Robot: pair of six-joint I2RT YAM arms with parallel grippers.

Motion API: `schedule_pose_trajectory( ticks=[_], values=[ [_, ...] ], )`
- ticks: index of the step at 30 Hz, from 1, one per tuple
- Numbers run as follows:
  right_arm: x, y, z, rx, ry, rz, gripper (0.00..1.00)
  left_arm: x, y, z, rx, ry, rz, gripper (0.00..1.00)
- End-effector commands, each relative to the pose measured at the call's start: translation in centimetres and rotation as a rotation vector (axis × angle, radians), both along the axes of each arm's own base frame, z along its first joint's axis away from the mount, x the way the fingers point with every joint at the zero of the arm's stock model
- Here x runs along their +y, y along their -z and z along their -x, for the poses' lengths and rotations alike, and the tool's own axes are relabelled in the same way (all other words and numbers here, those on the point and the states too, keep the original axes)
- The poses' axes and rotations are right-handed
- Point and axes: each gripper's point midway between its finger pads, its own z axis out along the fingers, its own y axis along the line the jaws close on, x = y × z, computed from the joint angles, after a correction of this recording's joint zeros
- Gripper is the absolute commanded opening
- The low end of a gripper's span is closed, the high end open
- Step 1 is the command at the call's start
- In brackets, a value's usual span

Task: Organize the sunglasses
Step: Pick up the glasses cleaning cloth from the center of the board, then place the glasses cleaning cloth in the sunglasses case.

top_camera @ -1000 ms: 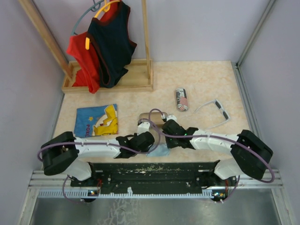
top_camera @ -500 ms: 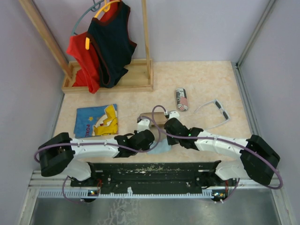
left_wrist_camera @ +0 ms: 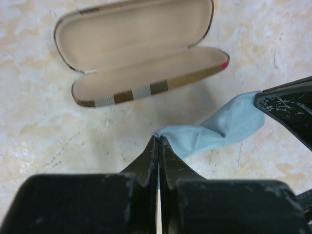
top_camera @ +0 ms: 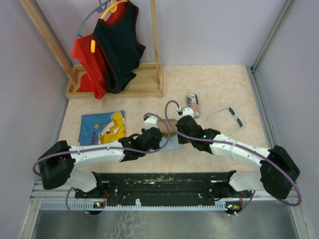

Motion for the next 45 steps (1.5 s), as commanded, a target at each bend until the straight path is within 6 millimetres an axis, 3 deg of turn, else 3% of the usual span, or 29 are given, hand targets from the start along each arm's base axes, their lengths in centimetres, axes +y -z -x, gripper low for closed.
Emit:
schedule_pose_trajectory(
  ticks=[1, 8, 18, 37, 45],
  values=[
    [1.8, -3.7, -2.7, -0.079, -0.022, -0.050, 0.00, -0.7, -3.5, -2.3, -0.080, -0.002, 0.053, 0.01],
    [2.4, -4.8, -5.4, -0.097, -0.030, -0.051, 0.00, 0.2, -4.5, -5.1, -0.111, -0.024, 0.053, 0.01],
    [3.1, -4.3, -8.6, -0.089, -0.031, -0.029, 0.00, 1.6, -4.2, -8.4, -0.111, -0.044, 0.056, 0.01],
    [3.2, -1.4, -12.2, -0.064, -0.014, -0.001, 0.00, 2.0, -0.4, -10.3, -0.063, -0.050, 0.040, 0.01],
    [3.1, -1.4, -13.0, -0.074, 0.000, -0.007, 0.00, 2.1, 0.6, -10.9, -0.055, -0.042, 0.035, 0.01]
  ],
)
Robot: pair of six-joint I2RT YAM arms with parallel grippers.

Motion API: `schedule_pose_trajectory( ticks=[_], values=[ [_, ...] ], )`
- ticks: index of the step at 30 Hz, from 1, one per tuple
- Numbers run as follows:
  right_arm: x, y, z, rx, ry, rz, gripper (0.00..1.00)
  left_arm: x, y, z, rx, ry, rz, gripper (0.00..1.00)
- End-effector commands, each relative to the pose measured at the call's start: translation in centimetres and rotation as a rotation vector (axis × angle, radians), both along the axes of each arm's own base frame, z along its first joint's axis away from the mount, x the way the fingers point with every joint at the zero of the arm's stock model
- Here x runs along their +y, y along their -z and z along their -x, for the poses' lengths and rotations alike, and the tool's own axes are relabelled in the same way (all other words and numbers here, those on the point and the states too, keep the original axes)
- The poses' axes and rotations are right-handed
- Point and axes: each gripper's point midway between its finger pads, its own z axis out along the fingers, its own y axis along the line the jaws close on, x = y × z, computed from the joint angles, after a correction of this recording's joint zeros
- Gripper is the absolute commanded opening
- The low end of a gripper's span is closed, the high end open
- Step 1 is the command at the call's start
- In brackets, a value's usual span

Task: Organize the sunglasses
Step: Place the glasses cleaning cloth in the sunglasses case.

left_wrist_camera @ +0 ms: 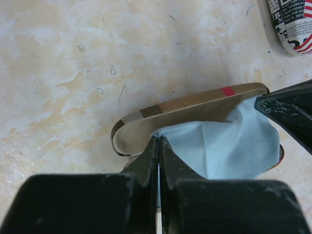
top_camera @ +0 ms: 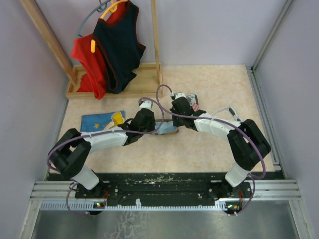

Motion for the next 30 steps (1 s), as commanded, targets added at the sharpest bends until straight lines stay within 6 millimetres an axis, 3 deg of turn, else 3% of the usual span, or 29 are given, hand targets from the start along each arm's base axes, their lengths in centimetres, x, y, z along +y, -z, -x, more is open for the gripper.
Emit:
schedule_pose_trajectory(
  ticks=[1, 2, 6, 30],
  values=[
    [1.4, -3.2, -2.8, -0.102, 0.002, -0.064, 0.00, -0.4, -0.4, -0.8, -0.027, 0.018, 0.018, 0.01],
    [1.4, -2.1, -2.9, -0.081, 0.003, -0.047, 0.00, -0.4, -0.3, -0.9, -0.028, 0.017, 0.015, 0.01],
    [1.4, -1.6, -3.1, -0.077, 0.005, -0.041, 0.00, 0.1, 0.0, -1.1, -0.031, 0.007, 0.001, 0.01],
    [0.7, -1.4, -3.2, -0.103, 0.057, -0.066, 0.00, 1.5, 1.2, -0.6, -0.027, -0.003, -0.050, 0.01]
  ],
)
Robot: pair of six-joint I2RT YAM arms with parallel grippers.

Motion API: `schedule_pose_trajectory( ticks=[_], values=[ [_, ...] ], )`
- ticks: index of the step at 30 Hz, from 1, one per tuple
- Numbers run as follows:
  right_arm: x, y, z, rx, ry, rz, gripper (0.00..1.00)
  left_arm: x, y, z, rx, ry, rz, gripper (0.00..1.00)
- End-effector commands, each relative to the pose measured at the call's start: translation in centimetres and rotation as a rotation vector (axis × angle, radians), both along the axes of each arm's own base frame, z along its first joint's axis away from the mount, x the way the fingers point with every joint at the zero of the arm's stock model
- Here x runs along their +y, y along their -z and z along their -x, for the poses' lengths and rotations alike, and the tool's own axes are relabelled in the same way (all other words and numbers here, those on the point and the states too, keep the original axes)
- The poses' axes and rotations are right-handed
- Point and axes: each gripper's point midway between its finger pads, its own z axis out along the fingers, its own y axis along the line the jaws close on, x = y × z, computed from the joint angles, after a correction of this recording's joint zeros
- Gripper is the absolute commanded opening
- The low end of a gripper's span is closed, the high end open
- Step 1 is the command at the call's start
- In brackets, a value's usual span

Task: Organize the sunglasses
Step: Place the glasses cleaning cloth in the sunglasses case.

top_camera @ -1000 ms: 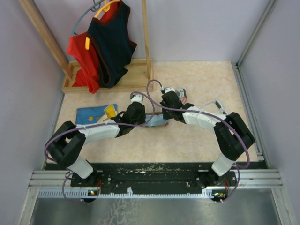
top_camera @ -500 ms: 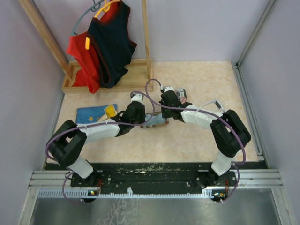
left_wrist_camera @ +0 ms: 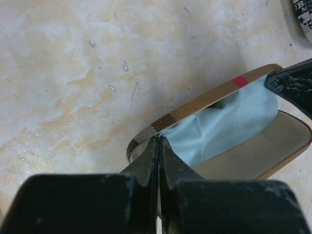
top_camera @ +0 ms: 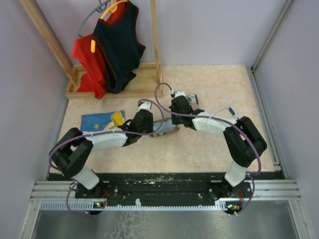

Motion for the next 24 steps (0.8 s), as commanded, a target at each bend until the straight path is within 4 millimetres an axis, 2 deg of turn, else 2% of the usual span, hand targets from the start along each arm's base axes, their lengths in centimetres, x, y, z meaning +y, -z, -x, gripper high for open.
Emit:
schedule_pose_trajectory(
  ticks=[1, 16, 24],
  values=[
    [0.0, -1.8, -1.4, -0.065, 0.039, -0.045, 0.00, 0.6, 0.1, -0.2, -0.017, -0.009, -0.011, 0.01],
    [-0.9, -1.7, -1.5, -0.070, 0.090, -0.023, 0.00, 1.1, -0.3, -0.1, -0.031, -0.027, -0.007, 0.01],
    [-0.7, -1.7, -1.6, -0.074, 0.085, -0.028, 0.00, 1.2, -1.0, -0.2, -0.053, -0.035, 0.005, 0.01]
  ],
)
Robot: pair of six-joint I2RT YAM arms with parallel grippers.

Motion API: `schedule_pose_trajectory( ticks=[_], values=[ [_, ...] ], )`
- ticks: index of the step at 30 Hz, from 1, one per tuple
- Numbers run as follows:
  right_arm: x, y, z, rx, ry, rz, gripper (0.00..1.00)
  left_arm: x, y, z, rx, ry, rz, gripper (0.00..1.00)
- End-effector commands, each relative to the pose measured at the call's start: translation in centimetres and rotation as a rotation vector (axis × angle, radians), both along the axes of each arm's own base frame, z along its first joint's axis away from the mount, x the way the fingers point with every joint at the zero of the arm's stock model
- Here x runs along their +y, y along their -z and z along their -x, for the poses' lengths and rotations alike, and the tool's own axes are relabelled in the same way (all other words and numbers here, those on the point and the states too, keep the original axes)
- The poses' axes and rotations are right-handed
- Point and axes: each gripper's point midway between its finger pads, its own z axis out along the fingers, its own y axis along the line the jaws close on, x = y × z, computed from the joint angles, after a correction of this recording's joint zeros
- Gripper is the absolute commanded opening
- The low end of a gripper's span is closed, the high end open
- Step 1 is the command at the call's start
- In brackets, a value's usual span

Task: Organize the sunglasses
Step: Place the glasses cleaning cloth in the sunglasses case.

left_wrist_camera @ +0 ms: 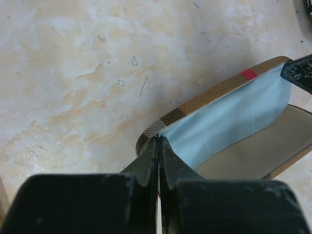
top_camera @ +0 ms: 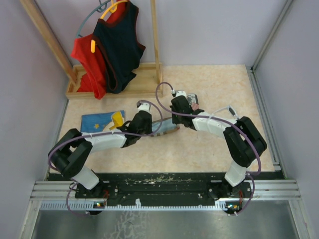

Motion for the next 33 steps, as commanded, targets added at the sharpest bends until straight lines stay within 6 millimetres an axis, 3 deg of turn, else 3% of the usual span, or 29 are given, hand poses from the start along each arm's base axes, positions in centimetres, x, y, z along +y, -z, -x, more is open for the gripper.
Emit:
schedule_pose_trajectory(
  ticks=[1, 23, 33],
  values=[
    [-0.16, -1.64, -1.20, -0.061, 0.033, -0.032, 0.00, 0.27, -1.73, -0.70, -0.056, -0.021, 0.025, 0.01],
    [0.39, -1.51, -1.61, -0.064, 0.017, -0.038, 0.00, 0.65, -2.07, -1.27, -0.080, -0.051, 0.017, 0.03],
    [0.27, -1.69, -1.57, -0.069, 0.015, -0.034, 0.12, 0.53, -1.93, -1.41, -0.078, -0.053, 0.016, 0.08]
  ],
)
